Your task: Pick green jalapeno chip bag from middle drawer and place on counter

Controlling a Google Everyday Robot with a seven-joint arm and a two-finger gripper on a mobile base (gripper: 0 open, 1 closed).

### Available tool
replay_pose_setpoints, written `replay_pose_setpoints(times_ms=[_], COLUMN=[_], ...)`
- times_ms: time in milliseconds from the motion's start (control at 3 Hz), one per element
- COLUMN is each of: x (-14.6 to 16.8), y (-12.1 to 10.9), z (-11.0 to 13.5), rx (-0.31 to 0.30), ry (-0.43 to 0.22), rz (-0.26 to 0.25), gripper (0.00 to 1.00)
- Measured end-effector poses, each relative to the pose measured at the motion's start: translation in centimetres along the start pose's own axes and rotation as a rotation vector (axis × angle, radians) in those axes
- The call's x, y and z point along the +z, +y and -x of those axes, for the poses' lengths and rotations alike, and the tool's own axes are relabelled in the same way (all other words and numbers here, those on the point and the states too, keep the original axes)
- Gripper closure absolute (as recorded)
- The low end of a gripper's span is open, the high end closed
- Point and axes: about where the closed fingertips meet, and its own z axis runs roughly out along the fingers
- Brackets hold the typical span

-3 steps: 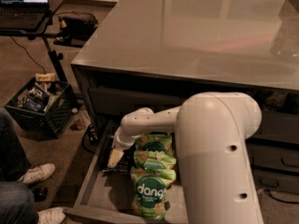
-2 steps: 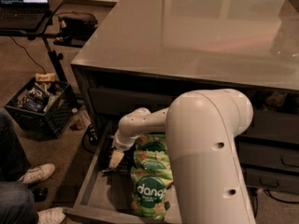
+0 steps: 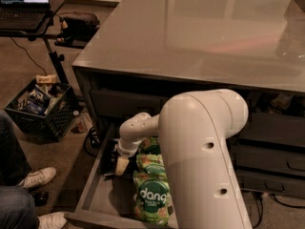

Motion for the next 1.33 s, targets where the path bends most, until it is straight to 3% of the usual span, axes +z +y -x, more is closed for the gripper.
replay_pose_setpoints(times_ms=[1000, 1333], x=[3.2, 4.1], y=[0.6, 0.9], z=[-1.4, -1.5], rx=[-0.027, -0.041], ry=[0.057, 0.064], rz=[0.058, 0.068], gripper=[0.11, 0.29])
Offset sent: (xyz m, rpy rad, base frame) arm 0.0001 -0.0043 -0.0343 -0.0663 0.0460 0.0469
